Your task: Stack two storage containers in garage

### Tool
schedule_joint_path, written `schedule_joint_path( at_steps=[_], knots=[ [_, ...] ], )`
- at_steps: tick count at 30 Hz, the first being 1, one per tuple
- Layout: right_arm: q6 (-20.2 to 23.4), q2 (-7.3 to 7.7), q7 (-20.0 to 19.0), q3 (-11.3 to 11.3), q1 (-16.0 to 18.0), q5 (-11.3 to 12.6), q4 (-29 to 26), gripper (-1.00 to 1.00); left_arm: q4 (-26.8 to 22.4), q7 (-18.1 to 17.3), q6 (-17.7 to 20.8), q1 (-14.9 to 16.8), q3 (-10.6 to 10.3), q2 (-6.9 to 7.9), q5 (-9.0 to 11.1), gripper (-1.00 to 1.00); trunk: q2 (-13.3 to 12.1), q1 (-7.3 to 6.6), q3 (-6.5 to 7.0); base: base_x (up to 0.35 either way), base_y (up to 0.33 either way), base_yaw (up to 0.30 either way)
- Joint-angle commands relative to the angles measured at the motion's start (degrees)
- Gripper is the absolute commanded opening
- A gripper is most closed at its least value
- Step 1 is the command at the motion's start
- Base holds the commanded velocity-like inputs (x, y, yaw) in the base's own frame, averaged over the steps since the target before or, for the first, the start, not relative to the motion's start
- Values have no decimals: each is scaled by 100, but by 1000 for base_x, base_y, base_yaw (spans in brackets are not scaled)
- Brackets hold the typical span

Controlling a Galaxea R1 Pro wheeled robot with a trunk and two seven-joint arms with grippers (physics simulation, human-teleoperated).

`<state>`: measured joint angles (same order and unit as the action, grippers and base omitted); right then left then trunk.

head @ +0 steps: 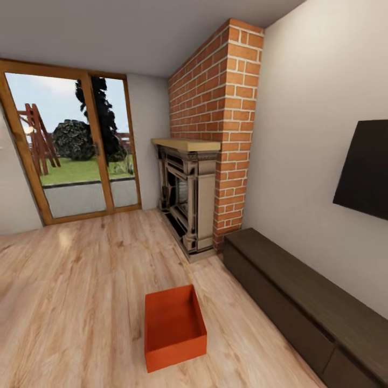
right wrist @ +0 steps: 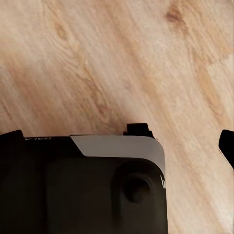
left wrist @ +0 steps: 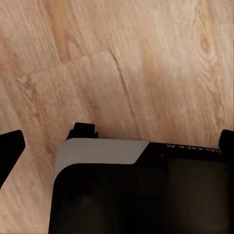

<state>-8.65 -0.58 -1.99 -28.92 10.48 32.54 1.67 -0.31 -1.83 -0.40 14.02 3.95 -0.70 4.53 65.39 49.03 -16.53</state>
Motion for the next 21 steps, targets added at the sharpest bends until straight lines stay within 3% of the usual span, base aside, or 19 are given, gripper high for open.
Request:
schedule_joint_path(
  at_steps=[1, 21],
  knots=[
    [-32, -1, -23, -44, 6, 60, 18, 100, 4, -19, -4, 5, 35, -1, 48, 100, 4, 3, -7, 314, 0, 218],
    [-32, 6, -29, -44, 6, 60, 18, 100, 4, -19, -4, 5, 35, 5, 52, 100, 4, 3, -7, 290, 0, 24]
  ],
)
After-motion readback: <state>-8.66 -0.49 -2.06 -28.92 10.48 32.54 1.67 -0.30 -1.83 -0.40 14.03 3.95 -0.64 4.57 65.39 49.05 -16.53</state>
